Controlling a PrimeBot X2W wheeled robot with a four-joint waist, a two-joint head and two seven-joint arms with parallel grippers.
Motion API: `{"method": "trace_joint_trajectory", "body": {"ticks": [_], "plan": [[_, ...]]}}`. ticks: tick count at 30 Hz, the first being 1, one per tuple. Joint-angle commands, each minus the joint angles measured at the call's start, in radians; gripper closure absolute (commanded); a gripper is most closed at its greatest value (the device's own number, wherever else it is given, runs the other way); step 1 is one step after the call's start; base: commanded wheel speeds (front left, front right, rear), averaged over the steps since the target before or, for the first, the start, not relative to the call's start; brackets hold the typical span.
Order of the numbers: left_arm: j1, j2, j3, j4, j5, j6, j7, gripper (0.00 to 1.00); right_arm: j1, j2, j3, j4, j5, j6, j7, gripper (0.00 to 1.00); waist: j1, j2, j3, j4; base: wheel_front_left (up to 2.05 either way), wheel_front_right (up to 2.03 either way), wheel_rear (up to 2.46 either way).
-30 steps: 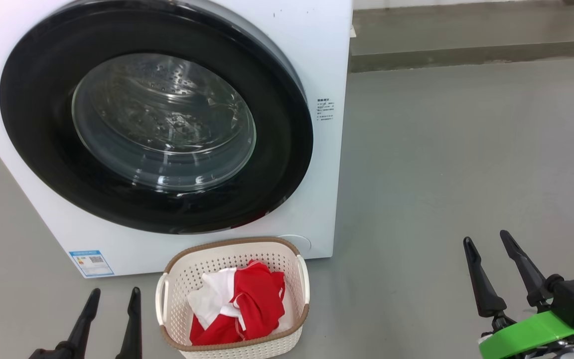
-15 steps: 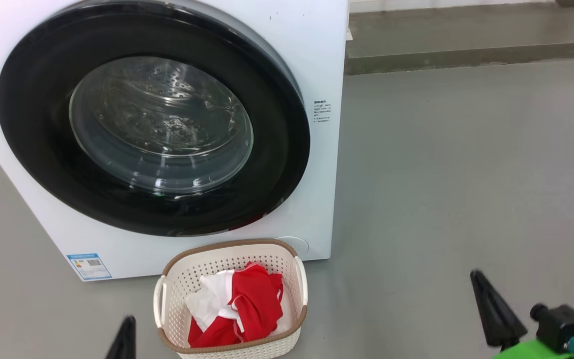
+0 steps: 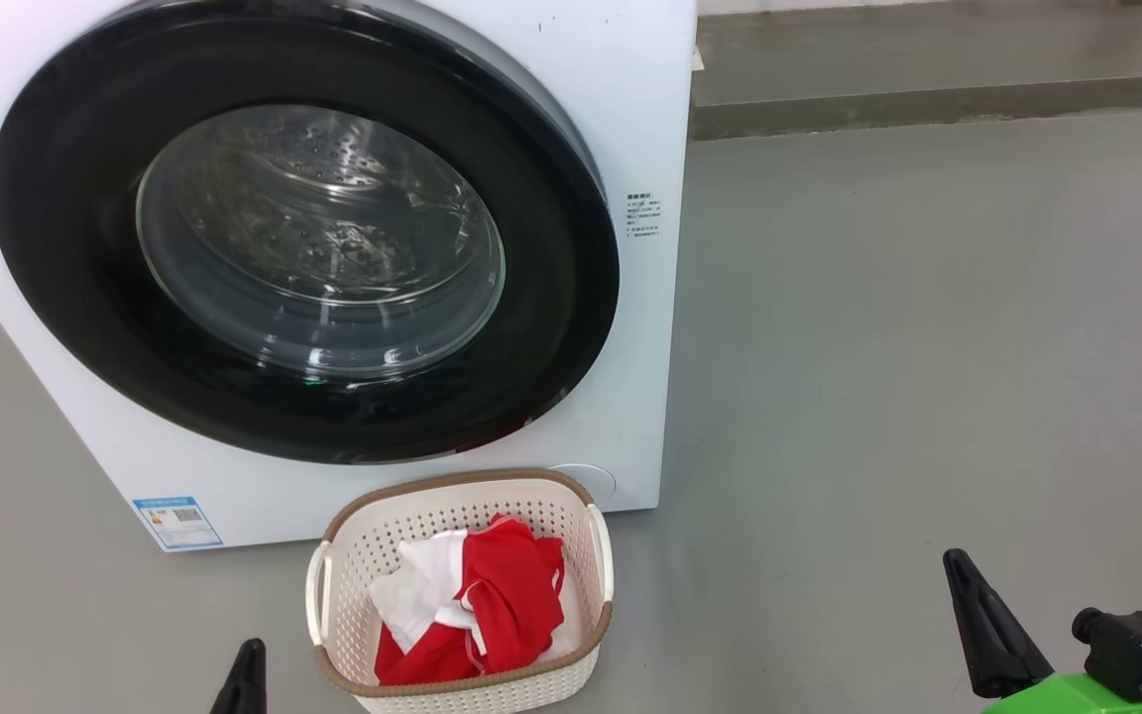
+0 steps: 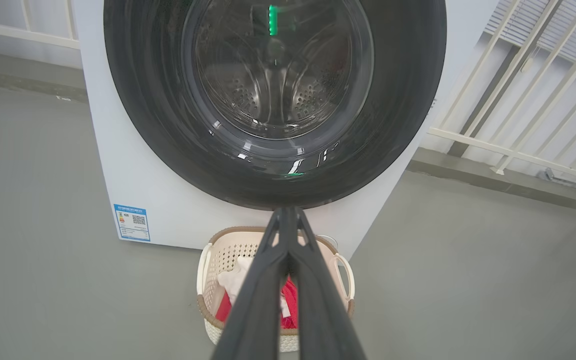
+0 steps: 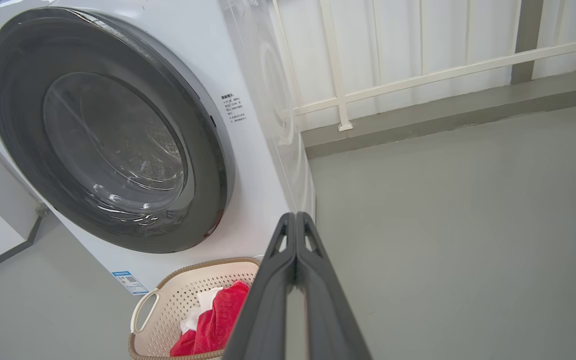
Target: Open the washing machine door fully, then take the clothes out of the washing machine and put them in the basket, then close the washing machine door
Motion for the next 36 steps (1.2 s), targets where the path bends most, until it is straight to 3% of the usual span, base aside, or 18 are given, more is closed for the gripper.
{"method": "trace_joint_trajectory", "body": {"ticks": [1, 36], "plan": [[-0.038, 0.009, 0.009, -0.025, -0.042, -0.001, 0.008, 1.00, -0.043, -0.008, -0.010, -0.026, 0.039, 0.000, 0.008, 1.00, -0.0002, 0.0000, 0.002, 0.001, 0.00, 0.00, 0.00], [-0.087, 0.008, 0.023, -0.024, -0.421, -0.003, 0.105, 1.00, -0.088, 0.011, -0.047, -0.025, 0.381, 0.000, 0.108, 1.00, -0.0002, 0.0000, 0.027, 0.008, 0.00, 0.00, 0.00]]}}
